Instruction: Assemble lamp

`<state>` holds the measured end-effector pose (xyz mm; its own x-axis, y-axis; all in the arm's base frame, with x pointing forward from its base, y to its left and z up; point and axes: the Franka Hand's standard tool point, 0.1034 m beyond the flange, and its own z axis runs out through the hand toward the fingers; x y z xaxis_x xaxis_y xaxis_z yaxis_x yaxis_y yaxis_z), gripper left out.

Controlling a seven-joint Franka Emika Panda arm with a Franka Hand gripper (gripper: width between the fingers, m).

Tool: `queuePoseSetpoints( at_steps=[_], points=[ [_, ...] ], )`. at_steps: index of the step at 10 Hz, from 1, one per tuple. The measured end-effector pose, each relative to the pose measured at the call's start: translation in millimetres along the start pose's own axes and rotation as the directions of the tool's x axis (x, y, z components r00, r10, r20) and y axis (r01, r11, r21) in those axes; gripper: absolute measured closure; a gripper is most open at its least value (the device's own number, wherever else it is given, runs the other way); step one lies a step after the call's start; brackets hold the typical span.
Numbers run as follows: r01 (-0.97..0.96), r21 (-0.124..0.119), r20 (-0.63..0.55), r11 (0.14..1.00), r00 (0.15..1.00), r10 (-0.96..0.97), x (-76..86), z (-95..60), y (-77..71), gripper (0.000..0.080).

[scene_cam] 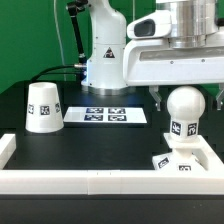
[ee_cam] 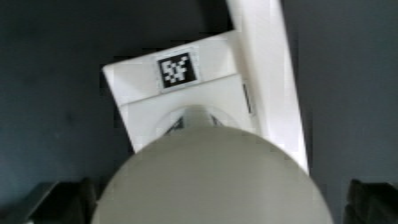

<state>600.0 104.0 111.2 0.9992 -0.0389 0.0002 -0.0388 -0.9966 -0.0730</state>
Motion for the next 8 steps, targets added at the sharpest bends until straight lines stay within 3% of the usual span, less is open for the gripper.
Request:
queuePoseSetpoints(
  at_steps=[3, 8],
  points=[
    [0.295, -0.033, 0.004, 0.955, 0.956, -0.295, 0.3, -0.5, -1.2, 0.0100],
    [0.724, -0.037, 0.020, 0.689, 0.690, -0.723, 7.2, -3.2, -5.2, 0.0100]
  ],
)
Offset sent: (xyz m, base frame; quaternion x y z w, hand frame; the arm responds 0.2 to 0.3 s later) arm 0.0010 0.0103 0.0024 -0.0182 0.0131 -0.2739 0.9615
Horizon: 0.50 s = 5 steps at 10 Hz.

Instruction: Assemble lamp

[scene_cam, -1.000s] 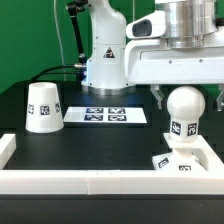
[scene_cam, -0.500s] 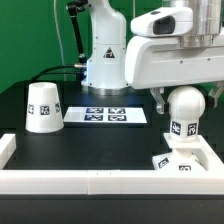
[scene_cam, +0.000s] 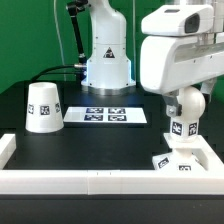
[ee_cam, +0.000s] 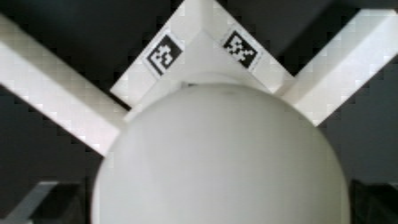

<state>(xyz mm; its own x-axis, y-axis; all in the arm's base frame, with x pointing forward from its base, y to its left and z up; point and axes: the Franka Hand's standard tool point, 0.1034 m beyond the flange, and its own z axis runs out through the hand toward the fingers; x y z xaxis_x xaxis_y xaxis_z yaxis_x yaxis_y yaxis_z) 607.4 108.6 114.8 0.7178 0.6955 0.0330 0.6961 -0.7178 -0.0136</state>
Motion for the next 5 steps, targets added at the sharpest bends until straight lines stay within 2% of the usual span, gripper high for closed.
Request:
queuePoseSetpoints(
  at_steps=[5],
  points=[
    [0.252, -0.011, 0.011, 0.968, 0.968, -0.252, -0.9, 0.8, 1.9, 0.0100]
  ],
)
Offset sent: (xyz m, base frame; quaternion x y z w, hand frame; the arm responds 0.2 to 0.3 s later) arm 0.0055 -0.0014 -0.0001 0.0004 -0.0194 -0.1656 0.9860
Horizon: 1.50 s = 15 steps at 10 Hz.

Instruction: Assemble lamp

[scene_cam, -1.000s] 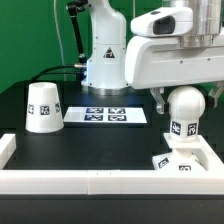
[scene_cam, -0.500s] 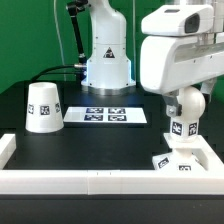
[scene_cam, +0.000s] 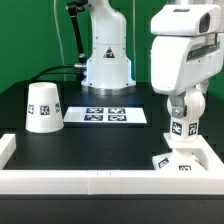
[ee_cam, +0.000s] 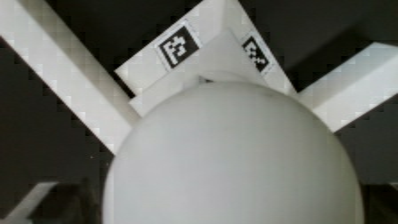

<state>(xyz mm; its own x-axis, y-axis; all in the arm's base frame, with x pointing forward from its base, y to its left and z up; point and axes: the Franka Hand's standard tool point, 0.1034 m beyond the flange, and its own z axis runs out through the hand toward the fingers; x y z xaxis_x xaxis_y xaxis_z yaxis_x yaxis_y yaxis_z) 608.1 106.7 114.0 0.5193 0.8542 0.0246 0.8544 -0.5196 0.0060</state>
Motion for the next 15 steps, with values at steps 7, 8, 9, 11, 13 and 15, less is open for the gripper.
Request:
queuePoseSetpoints(
  at_steps=[7, 8, 9, 11, 13, 15],
  points=[
    [0.134, -0.010, 0.021, 0.991, 0.991, -0.134, -4.1, 1.4, 2.0, 0.0210],
    [0.111, -0.011, 0.021, 0.994, 0.994, -0.111, -4.2, 1.4, 2.1, 0.0223],
    [0.076, -0.006, 0.020, 0.997, 0.997, -0.075, -5.3, 1.5, 2.6, 0.0223],
    [-0.077, -0.003, 0.024, 0.997, 0.997, 0.078, -9.1, 1.2, 4.7, 0.0223],
    [-0.329, -0.008, 0.023, 0.944, 0.944, 0.329, -9.0, 1.4, 4.3, 0.0223],
    [-0.496, -0.012, 0.021, 0.868, 0.868, 0.496, -7.3, 1.5, 2.9, 0.0222]
  ],
)
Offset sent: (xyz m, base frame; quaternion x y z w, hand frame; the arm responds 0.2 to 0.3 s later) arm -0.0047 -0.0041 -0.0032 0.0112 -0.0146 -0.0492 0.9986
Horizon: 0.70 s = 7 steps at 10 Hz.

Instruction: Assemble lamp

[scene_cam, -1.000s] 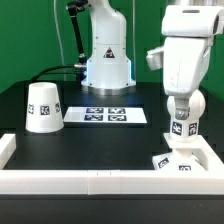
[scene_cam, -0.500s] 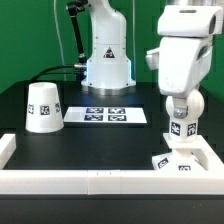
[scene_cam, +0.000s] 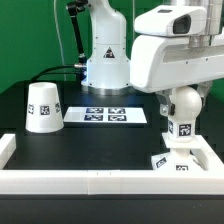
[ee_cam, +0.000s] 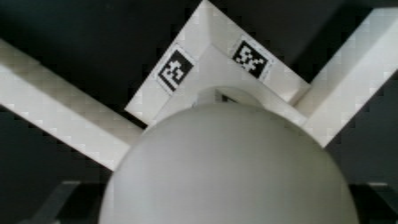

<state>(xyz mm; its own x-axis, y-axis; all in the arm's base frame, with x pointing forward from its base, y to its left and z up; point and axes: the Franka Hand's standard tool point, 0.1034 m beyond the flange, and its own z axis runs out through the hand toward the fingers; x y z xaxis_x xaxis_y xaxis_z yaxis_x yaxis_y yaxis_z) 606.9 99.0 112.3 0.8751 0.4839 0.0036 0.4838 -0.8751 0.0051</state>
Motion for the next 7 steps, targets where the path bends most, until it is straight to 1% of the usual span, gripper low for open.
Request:
queuePoseSetpoints(
  at_steps=[2, 4, 5, 7],
  points=[
    [-0.190, 0.000, 0.000, 0.982, 0.982, 0.190, 0.6, 0.0, -1.6, 0.0220],
    [-0.317, 0.000, 0.000, 0.949, 0.949, 0.317, 0.5, 0.0, -1.3, 0.0220],
    [-0.348, 0.000, 0.000, 0.937, 0.937, 0.348, 0.5, 0.0, -1.3, 0.0220],
    [-0.467, 0.000, 0.000, 0.884, 0.884, 0.467, 0.4, 0.0, -1.1, 0.0220]
  ],
)
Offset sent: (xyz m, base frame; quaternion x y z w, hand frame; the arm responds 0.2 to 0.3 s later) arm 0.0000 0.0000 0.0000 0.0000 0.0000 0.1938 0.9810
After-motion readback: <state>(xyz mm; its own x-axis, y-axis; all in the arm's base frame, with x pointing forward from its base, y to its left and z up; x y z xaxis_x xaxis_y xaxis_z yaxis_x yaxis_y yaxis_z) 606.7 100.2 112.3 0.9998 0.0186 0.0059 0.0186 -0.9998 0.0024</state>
